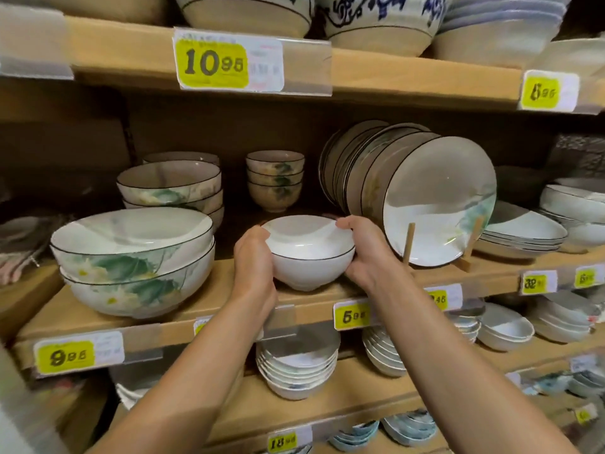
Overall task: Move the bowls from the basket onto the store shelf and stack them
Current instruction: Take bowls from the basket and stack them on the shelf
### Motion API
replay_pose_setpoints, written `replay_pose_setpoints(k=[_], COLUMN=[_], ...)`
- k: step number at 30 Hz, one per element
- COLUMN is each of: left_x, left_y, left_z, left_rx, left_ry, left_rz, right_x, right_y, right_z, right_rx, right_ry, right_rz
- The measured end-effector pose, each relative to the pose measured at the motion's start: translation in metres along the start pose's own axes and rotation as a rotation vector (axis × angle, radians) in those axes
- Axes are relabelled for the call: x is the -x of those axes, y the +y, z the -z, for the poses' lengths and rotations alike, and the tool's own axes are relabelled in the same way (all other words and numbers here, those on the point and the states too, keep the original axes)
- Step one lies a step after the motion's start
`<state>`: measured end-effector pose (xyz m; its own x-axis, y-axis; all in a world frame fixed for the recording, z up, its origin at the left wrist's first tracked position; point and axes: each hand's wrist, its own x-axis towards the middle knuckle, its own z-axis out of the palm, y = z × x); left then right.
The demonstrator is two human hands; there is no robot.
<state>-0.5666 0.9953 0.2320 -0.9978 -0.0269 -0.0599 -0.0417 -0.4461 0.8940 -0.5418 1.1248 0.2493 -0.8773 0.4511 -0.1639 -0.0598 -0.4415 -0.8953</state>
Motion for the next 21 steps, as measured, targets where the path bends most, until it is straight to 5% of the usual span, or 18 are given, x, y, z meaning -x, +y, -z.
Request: replay_pose_setpoints(k=[14,21], left_x=[0.045,0.023], left_y=[-0.028,-0.011], left_z=[-0.003,-0.007], left_rx=[-0.103,-0.078], left_ry=[0.038,0.094], left_rz=[-0.171,-0.119], right_x=[-0.046,-0.036], right_y=[0.004,0.01], right_z=[0.006,0.011], right_rx=[-0.006,0.117], right_ry=[-0.319,-0.23], right_rz=[0.0,0.061])
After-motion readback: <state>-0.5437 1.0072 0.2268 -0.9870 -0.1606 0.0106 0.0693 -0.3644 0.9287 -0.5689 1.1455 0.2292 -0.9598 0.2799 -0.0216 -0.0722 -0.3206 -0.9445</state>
